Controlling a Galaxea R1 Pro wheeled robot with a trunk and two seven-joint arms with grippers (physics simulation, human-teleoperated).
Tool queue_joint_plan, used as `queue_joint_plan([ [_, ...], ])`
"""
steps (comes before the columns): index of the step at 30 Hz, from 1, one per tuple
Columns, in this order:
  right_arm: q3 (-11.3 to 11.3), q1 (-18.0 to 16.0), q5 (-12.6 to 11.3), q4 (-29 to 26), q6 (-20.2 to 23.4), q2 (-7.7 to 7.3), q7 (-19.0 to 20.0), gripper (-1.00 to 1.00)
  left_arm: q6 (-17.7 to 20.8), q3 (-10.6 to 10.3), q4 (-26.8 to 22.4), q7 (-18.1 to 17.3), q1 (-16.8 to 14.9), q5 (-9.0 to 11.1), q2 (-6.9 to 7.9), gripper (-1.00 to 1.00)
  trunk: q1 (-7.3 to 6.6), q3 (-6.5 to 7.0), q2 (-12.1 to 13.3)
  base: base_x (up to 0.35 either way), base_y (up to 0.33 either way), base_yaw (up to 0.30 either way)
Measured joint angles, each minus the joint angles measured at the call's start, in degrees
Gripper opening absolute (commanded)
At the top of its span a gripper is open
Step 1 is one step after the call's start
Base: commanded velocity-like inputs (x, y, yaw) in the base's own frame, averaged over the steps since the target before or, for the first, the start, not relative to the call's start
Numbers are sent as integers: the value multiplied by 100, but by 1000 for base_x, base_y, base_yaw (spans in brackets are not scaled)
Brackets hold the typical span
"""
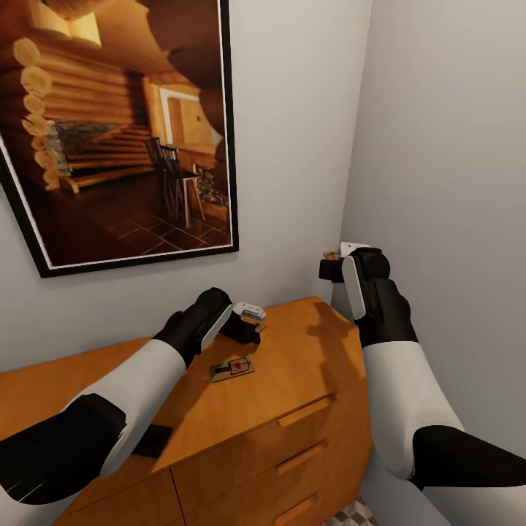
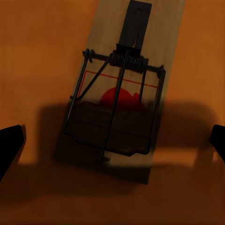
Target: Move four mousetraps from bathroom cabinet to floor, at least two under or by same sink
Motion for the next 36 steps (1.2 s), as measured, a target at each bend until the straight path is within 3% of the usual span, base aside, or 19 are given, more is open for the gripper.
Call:
queue_joint_plan([
  [4,-1,0,1,0,0,0,0,-100,-2,2,-1,-1,1,3,1,100,0,0,0,0,0,0],
  [5,0,0,0,0,0,0,0,-100,-2,1,0,-1,1,2,1,-100,0,0,0,0,0,0],
  [23,-5,0,-6,0,0,0,-1,-100,4,-3,-3,2,0,5,1,-100,0,0,0,0,0,0],
  [33,-6,0,-5,0,0,-7,-2,-100,26,-35,-32,-20,-3,-168,-24,-100,0,0,0,0,0,0],
  [36,-7,0,-4,0,0,-8,-1,-100,30,-37,-260,-38,0,-71,-24,-100,1,-1,1,0,0,0],
])
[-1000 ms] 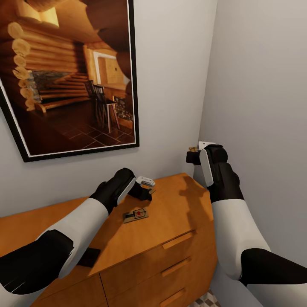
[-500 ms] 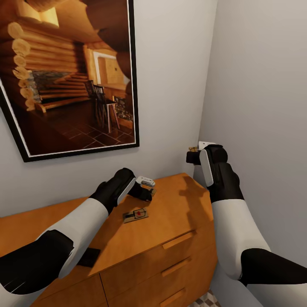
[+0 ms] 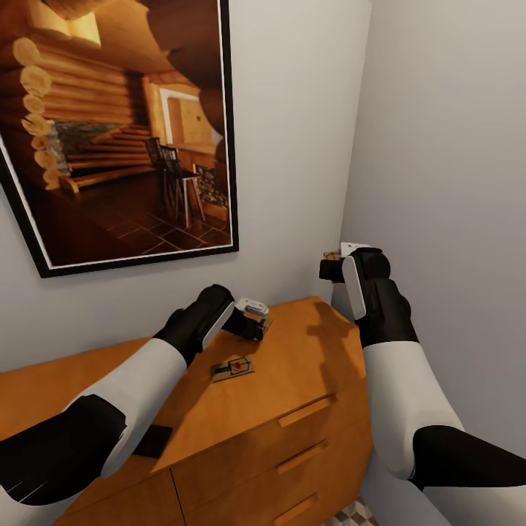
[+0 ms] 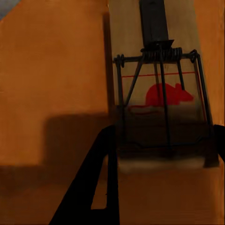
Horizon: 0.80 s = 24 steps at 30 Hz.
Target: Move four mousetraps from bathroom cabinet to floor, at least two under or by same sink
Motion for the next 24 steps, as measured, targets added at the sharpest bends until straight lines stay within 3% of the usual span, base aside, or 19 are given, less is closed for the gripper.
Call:
queue_joint_plan([
  [6,0,0,4,0,0,-1,0,-100,-1,-6,-381,1,1,19,7,-100,0,0,0,0,0,0],
  [15,0,0,5,0,0,-1,-1,-100,-1,-10,-494,3,0,23,16,-100,0,0,0,-7,0,0],
  [24,0,0,4,0,0,6,-8,-100,-1,-16,-748,4,2,23,29,-100,3,0,0,-244,0,0],
])
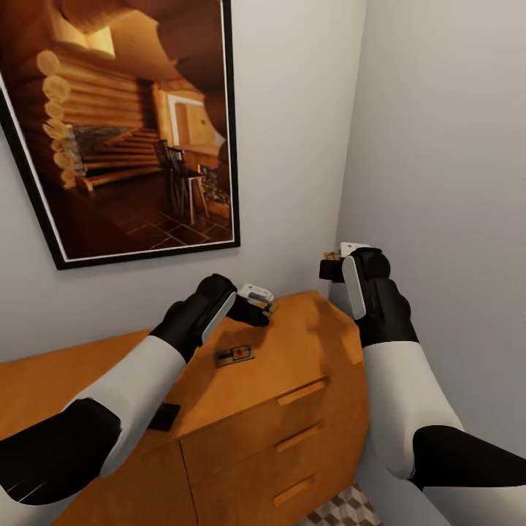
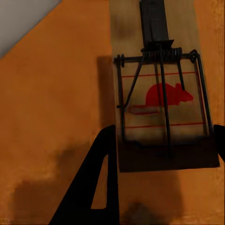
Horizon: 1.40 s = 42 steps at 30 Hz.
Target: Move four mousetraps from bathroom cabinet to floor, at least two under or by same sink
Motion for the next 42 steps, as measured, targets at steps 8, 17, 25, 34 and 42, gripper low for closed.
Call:
queue_joint_plan([
  [8,0,0,13,-7,1,1,-9,-100,-1,-16,-236,0,-2,-7,18,-100,0,0,1,-340,0,0],
  [17,8,0,7,-9,0,3,-4,-100,0,-18,-255,2,-2,3,42,-100,0,0,0,-346,0,0],
  [25,9,0,1,-9,0,3,-1,-100,0,-18,-255,3,-2,6,43,-100,0,0,0,-346,0,0],
  [34,9,0,2,-3,0,3,0,-100,0,-11,-253,3,-2,7,51,-100,0,0,0,-347,0,0],
  [42,9,0,7,-2,0,11,-3,-100,0,-9,-214,2,-2,7,58,-100,0,0,0,-347,0,0],
])
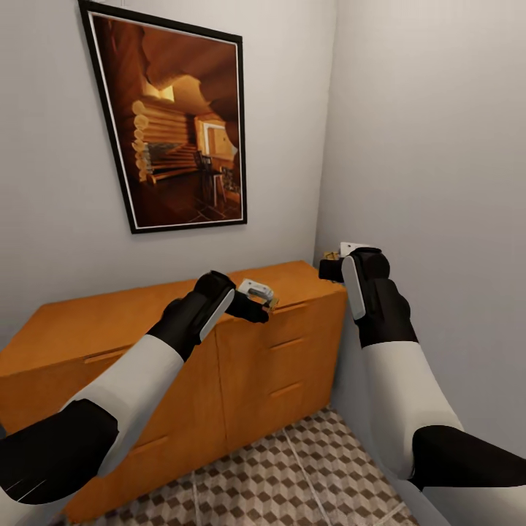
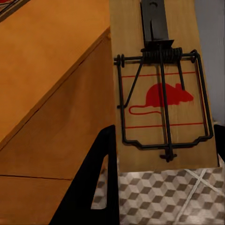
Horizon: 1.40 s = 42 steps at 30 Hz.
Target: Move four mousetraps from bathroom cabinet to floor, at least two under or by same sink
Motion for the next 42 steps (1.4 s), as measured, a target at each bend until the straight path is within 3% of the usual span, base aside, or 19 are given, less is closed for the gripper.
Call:
queue_joint_plan([
  [19,-1,0,-8,-48,0,7,9,-100,0,-5,20,0,0,-1,72,-100,0,0,0,-346,0,0],
  [29,-10,12,-1,2,0,-8,1,-100,0,-6,177,-7,0,-1,190,-100,0,0,0,-347,0,0],
  [37,-13,146,3,447,0,-18,-5,-100,2,19,995,-20,1,31,186,-100,0,0,0,-347,0,0],
  [41,-9,172,27,1105,1,-41,-9,-100,-19,40,1554,-10,1,150,191,-100,0,-1,1,-347,0,0],
  [42,-7,184,40,1521,1,-100,-8,-100,-38,50,1917,3,3,214,193,-100,1,-2,2,-347,0,0],
])
